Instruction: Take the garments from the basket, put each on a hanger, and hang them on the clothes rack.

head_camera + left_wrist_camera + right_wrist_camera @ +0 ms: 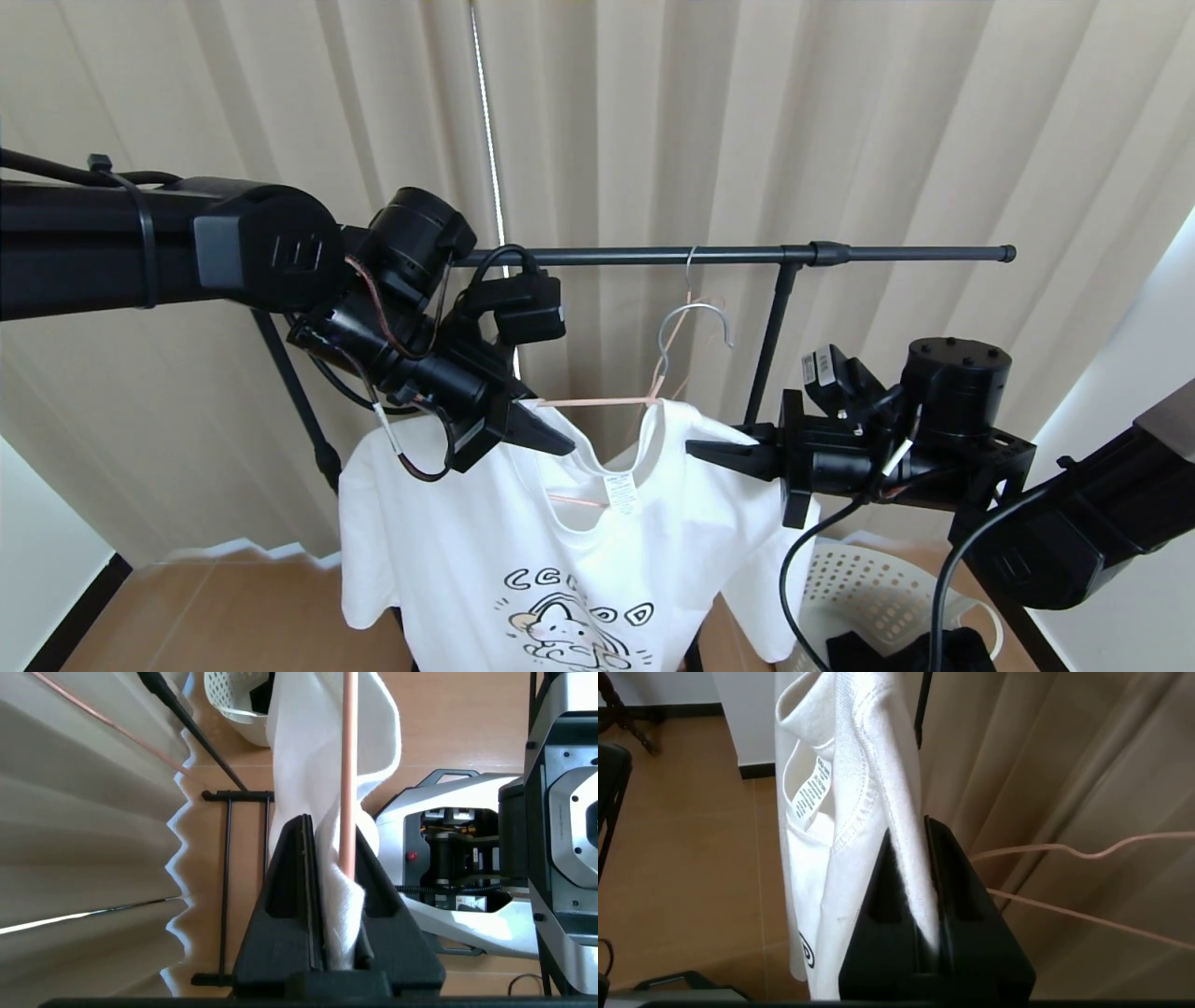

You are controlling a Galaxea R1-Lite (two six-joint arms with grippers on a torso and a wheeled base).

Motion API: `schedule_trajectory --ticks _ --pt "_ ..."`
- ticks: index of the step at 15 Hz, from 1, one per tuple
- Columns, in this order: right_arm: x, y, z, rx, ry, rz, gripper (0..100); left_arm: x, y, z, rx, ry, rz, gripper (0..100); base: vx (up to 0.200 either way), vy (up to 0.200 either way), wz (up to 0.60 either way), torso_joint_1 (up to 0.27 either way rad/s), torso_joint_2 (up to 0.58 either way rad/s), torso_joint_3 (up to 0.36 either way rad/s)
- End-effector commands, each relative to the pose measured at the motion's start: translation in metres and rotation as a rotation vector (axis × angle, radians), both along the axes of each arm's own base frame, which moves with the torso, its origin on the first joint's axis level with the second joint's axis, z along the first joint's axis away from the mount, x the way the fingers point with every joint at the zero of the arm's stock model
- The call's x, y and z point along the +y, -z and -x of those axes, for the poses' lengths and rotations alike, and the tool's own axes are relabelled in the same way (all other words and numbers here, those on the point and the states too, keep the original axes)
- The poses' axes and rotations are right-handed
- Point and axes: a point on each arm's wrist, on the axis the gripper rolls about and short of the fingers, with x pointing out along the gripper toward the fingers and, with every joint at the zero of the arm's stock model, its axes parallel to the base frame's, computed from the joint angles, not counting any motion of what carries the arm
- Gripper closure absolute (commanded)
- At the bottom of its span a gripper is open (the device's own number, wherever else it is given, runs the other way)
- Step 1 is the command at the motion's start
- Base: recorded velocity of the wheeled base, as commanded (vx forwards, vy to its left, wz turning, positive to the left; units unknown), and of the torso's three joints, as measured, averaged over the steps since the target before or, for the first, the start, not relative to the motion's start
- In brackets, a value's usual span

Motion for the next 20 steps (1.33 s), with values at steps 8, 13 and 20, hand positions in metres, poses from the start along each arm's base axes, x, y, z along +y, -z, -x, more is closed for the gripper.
schedule_trajectory --ticks 8,13,20 --pt "-0.005 -0.007 0.0 -0.019 0.012 -0.008 0 0.003 -0.004 -0.004 -0.031 -0.016 0.017 100 0.0 0.0 0.0 0.0 0.0 0.0" --pt "-0.013 -0.01 -0.006 -0.032 0.042 -0.013 0 0.022 -0.013 -0.016 -0.056 -0.088 0.054 100 0.0 0.0 0.0 0.0 0.0 0.0" --pt "-0.024 -0.014 -0.016 -0.054 0.081 -0.019 0 0.07 -0.042 0.0 -0.092 -0.17 0.174 100 0.0 0.0 0.0 0.0 0.0 0.0"
